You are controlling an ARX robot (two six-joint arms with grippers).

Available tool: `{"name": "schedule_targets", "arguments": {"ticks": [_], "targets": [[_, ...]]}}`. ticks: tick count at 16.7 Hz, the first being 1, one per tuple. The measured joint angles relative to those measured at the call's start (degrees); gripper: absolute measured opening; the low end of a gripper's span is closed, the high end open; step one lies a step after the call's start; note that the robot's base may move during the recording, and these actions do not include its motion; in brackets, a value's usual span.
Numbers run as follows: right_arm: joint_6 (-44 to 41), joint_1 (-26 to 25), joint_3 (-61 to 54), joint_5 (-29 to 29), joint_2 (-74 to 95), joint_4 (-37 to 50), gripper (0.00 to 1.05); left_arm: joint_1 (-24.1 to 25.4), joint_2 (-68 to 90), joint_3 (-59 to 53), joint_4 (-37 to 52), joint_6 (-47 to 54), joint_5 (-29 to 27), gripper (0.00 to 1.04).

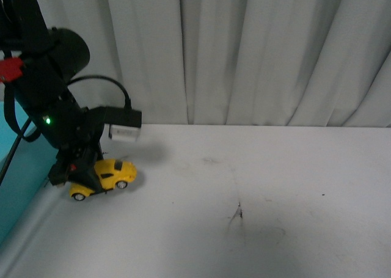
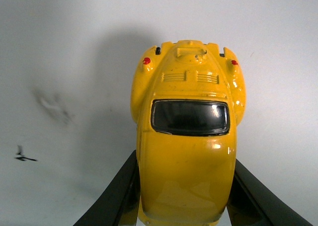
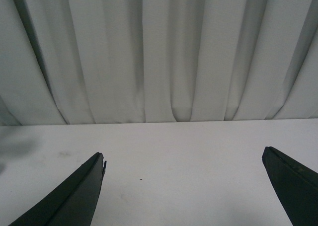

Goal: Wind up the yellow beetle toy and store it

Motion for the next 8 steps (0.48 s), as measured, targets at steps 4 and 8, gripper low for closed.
{"name": "schedule_targets", "arguments": {"ticks": [4, 8], "targets": [[0.0, 0.0, 0.0, 0.0, 0.0, 0.0, 0.98, 3.7, -13.1, -0.9, 2.8, -5.0, 6.6, 0.41], [0.0, 0.0, 0.0, 0.0, 0.0, 0.0, 0.98, 13.1, -23.3, -5.9, 9.8, -13.0, 7.6, 0.41]]}}
